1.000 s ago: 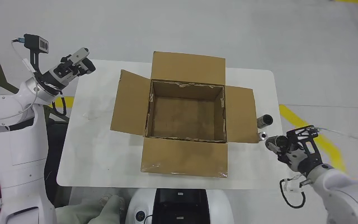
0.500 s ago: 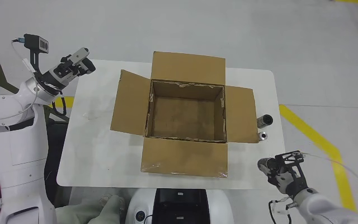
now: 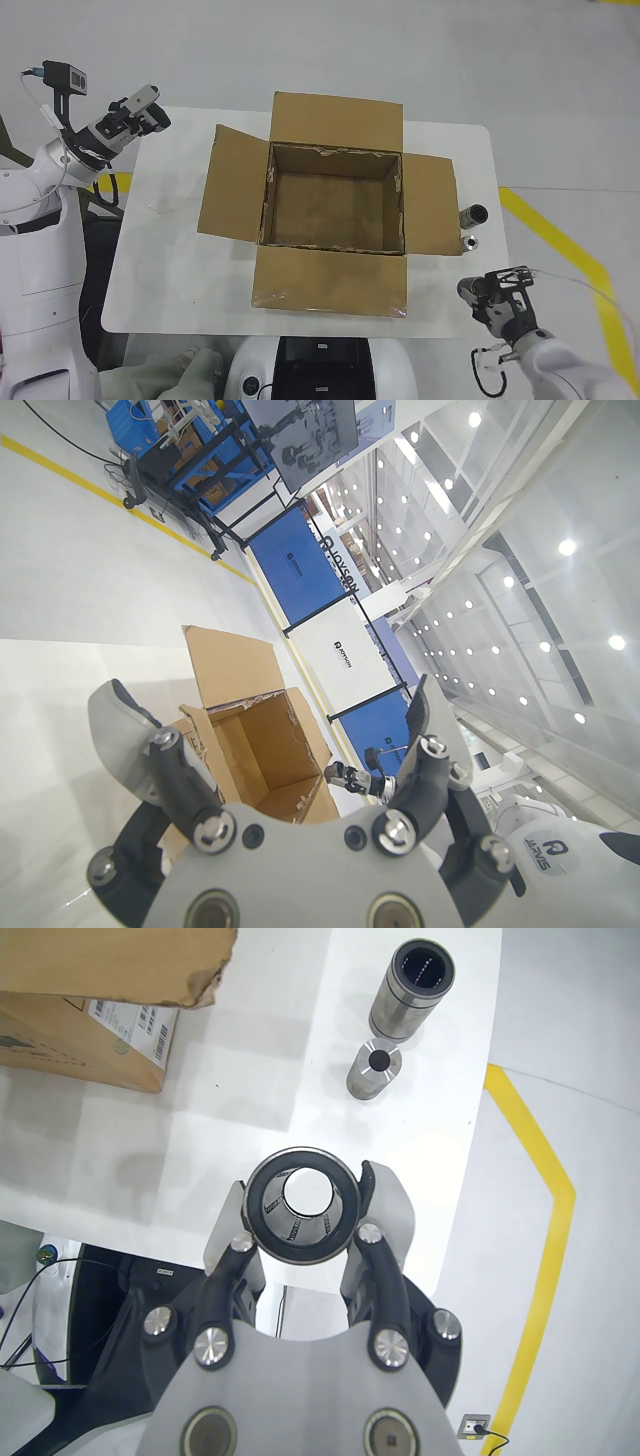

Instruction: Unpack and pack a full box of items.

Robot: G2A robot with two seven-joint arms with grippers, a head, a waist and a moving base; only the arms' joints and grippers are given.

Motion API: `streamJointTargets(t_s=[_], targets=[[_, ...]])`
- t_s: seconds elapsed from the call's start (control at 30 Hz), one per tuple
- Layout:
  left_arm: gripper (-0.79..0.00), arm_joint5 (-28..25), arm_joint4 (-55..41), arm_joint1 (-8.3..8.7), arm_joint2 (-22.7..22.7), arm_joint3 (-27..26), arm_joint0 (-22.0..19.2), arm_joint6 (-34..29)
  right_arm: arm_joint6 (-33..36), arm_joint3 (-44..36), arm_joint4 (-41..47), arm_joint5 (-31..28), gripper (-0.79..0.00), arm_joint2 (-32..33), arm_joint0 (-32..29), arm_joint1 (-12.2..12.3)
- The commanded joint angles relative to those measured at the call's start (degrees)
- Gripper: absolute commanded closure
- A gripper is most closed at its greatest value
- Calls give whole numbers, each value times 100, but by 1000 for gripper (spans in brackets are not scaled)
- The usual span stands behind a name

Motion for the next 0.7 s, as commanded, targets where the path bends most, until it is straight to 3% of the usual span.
streamJointTargets(t_s=[0.0,0.67], targets=[[-785,0,0,0,0,0,0,0,-14,97,-27,11,0,-64,103,3],[-785,0,0,0,0,0,0,0,-179,1095,-499,373,-22,-625,1054,14]])
